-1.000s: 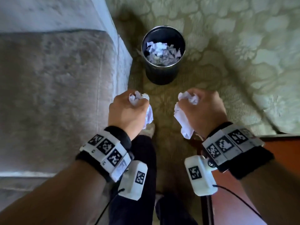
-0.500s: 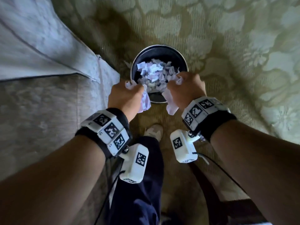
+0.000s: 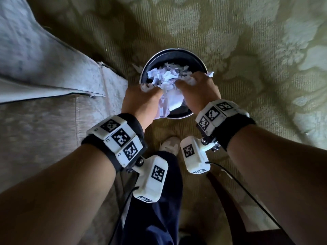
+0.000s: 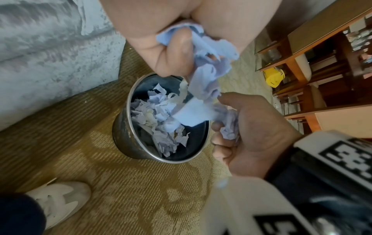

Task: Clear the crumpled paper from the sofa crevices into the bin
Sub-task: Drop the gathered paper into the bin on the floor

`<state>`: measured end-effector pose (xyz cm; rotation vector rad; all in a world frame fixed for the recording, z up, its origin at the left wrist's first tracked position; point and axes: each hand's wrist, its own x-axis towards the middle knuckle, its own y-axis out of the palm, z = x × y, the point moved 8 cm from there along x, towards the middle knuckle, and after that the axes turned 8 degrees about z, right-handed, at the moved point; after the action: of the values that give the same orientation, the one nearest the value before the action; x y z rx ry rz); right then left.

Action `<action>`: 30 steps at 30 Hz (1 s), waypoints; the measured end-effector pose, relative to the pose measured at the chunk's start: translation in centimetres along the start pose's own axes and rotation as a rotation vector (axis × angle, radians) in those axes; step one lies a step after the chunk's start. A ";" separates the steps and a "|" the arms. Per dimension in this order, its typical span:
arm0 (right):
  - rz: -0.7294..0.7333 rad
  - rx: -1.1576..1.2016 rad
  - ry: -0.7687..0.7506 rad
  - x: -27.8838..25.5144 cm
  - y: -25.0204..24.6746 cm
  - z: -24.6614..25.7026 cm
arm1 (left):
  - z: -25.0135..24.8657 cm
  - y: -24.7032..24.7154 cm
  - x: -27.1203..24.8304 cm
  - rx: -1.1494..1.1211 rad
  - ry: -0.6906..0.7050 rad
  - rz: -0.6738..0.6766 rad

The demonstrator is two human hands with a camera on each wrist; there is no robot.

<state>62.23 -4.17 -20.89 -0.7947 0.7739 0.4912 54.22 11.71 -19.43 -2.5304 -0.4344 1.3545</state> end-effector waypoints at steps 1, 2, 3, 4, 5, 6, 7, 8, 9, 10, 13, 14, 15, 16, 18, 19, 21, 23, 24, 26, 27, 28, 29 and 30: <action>0.018 0.017 0.003 0.2 0.2 0.0 | 0.0 0.1 0.1 0.001 -0.007 0.006; 0.041 0.041 0.010 0.2 0.3 0.1 | -0.1 0.2 0.1 -0.004 -0.010 0.010; 0.061 0.063 0.010 0.2 0.5 0.3 | -0.2 0.2 0.2 -0.012 -0.012 0.012; 0.084 0.081 0.006 0.1 0.7 0.5 | -0.3 0.2 0.3 -0.017 -0.013 0.010; 0.102 0.102 -0.004 0.0 0.8 0.9 | -0.5 0.1 0.5 -0.017 -0.013 0.006; 0.116 0.118 -0.005 -0.1 0.9 1.1 | -0.6 0.1 0.6 -0.015 -0.011 0.001; 0.131 0.128 -0.017 0.0 1.1 1.3 | -0.7 0.1 0.8 -0.015 -0.011 0.000; 0.147 0.126 -0.029 -0.1 1.2 1.5 | -0.8 0.1 0.9 -0.016 -0.011 0.003; 0.160 0.120 -0.044 0.0 1.3 1.6 | -0.9 0.2 1.1 -0.018 -0.011 0.009; 0.159 0.117 -0.049 0.1 1.3 1.7 | -1.1 0.3 1.2 -0.021 -0.008 0.016; 0.135 0.123 -0.058 0.6 1.0 1.5 | -1.4 0.4 1.5 -0.029 0.005 0.022; 0.135 0.127 -0.052 0.8 1.0 1.3 | -1.4 0.3 1.6 -0.034 0.006 0.018; 0.134 0.119 -0.050 0.8 0.9 1.3 | -1.5 0.2 1.7 -0.040 0.007 0.011; 0.140 0.110 -0.047 0.8 1.0 1.3 | -1.5 0.1 1.8 -0.045 0.007 0.004; 0.148 0.110 -0.015 0.9 1.0 0.8 | -1.7 -0.1 2.0 -0.049 0.006 -0.001; 0.143 0.099 0.007 1.0 0.9 0.5 | -1.7 -0.1 2.1 -0.046 0.006 0.003; 0.122 0.051 0.026 1.4 0.7 -0.1 | -1.8 0.0 2.3 -0.039 0.006 0.013; 0.074 0.003 0.018 1.2 0.2 -0.1 | -1.8 0.0 2.5 -0.038 0.007 0.016; 0.056 -0.003 0.024 0.9 0.0 -0.1 | -1.9 0.0 2.5 -0.041 0.008 0.016; 0.029 -0.020 0.027 0.7 -0.2 -0.2 | -1.9 0.1 2.4 -0.051 0.010 0.019; 0.009 -0.026 0.016 0.7 -0.3 -0.2 | -1.9 0.1 2.4 -0.049 0.011 0.018; -0.009 -0.032 0.009 0.7 -0.4 -0.2 | -1.9 0.1 2.4 -0.046 0.013 0.020; -0.025 -0.034 -0.001 0.5 -0.5 -0.1 | -1.9 0.2 2.3 -0.044 0.012 0.023; -0.034 -0.026 -0.002 0.4 -0.6 -0.1 | -1.9 0.2 2.3 -0.041 0.009 0.024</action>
<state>62.82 -4.58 -21.01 -0.8304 0.7523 0.4723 57.07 12.27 -20.21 -2.5815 -0.4354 1.3559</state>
